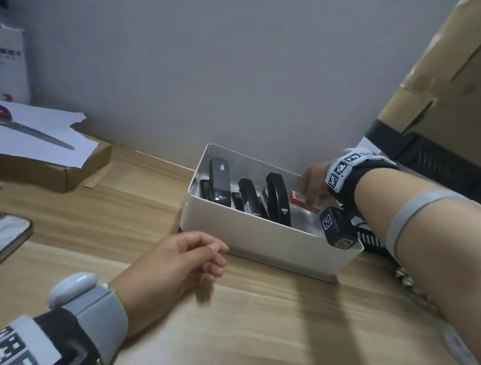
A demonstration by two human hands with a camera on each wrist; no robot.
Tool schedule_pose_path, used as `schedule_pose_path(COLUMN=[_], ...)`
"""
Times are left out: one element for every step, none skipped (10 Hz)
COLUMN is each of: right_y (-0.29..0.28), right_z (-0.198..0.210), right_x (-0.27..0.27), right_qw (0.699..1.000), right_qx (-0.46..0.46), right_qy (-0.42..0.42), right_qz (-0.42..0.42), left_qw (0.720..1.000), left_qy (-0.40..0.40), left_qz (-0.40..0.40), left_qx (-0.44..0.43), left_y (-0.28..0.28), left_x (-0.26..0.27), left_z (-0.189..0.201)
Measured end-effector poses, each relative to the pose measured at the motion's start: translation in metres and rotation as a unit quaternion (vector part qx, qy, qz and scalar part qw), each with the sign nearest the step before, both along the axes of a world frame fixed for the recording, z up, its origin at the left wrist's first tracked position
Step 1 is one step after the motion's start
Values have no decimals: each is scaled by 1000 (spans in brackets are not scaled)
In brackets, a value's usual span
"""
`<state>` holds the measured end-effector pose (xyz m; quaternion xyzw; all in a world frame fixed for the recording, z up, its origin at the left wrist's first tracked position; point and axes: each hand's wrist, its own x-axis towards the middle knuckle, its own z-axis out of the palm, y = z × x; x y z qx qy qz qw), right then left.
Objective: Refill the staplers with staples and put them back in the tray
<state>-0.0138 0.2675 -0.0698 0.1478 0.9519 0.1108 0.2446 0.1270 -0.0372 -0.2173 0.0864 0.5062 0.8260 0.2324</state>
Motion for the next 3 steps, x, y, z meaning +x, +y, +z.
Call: schedule_pose_path(right_y=[5,3,-1], right_z=[4,16,25], right_x=[6,22,42], right_qw=[998,994,980], right_qx=[-46,-67,-116], right_qy=[25,88,161], right_qz=[-18,-25,-1], left_qw=[1000,1000,1000], left_qy=[7,5,-9], left_qz=[-1,-9,-4], left_qx=[-7,-8,-9], left_y=[0,-1,-1], left_x=[-1,1,5], left_z=[0,5,11])
